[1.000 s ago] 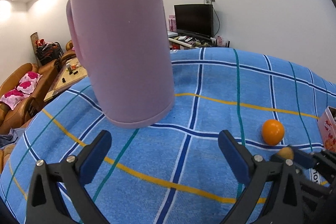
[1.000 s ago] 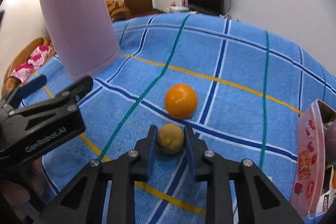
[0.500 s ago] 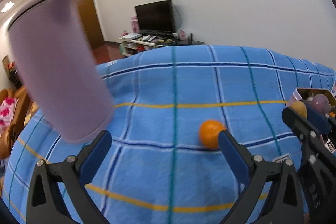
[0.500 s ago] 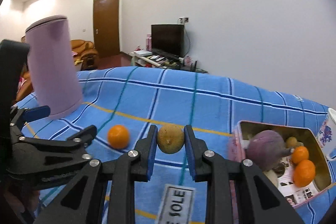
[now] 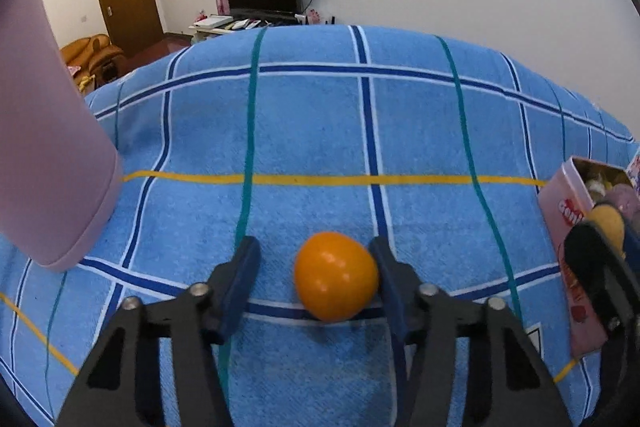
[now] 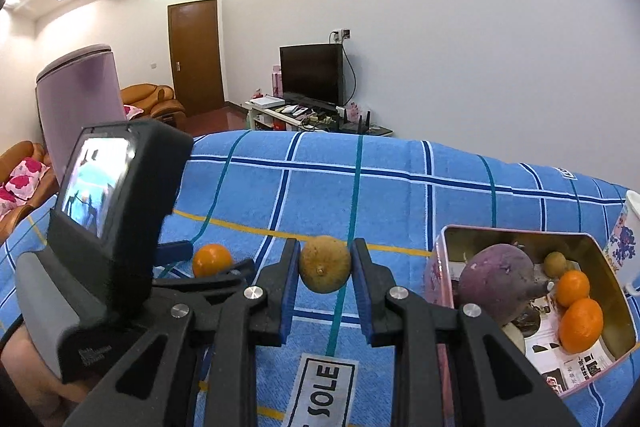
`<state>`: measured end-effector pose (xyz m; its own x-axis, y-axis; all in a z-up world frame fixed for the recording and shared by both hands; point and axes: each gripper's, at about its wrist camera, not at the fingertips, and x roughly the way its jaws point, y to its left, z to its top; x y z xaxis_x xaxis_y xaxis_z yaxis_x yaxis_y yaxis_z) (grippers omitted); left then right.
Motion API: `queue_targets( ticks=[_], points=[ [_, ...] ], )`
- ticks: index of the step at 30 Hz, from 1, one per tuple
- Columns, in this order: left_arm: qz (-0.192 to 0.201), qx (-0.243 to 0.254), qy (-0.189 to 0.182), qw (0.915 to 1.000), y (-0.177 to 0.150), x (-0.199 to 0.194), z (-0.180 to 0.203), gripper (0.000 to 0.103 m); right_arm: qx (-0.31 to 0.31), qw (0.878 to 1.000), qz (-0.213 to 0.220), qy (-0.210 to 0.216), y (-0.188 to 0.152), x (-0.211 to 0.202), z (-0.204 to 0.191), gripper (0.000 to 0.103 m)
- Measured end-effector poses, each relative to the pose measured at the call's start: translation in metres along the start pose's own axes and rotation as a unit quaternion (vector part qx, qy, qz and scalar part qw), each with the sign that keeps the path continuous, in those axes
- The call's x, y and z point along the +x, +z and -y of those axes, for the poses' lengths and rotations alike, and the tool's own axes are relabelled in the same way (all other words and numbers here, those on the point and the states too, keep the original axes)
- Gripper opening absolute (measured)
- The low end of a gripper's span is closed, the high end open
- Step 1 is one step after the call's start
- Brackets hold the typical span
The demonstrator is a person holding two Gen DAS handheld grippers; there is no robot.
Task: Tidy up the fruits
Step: 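Grasp the small yellow fruit with the right tool while the left grasps a mandarin, then carry the yellow fruit and mandarin over the pink tin with both tools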
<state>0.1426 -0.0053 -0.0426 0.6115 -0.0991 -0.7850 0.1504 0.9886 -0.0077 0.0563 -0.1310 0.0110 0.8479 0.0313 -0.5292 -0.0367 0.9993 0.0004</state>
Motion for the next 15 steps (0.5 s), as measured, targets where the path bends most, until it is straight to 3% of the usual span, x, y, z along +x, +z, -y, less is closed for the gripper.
queue_targets(
  ticks=[2,3,8,15],
  points=[
    [0.001,-0.002,-0.009,1.0,-0.001,0.0,-0.001,0.04,-0.002,1.0,-0.001,0.002,0.0,0.0,0.001,0.028],
    [0.003,-0.005,-0.014,0.9999,-0.002,-0.002,-0.002,0.038,-0.003,1.0,0.0,0.002,0.0,0.0,0.0,0.028],
    [0.042,-0.038,-0.009,0.9984,-0.01,-0.02,-0.016,0.038,-0.005,1.0,0.022,0.006,-0.001,-0.007,-0.001,0.028],
    [0.136,-0.039,0.042,0.989,-0.03,-0.062,-0.016,0.038,-0.013,0.998,0.049,0.021,-0.002,-0.016,-0.007,0.028]
  ],
)
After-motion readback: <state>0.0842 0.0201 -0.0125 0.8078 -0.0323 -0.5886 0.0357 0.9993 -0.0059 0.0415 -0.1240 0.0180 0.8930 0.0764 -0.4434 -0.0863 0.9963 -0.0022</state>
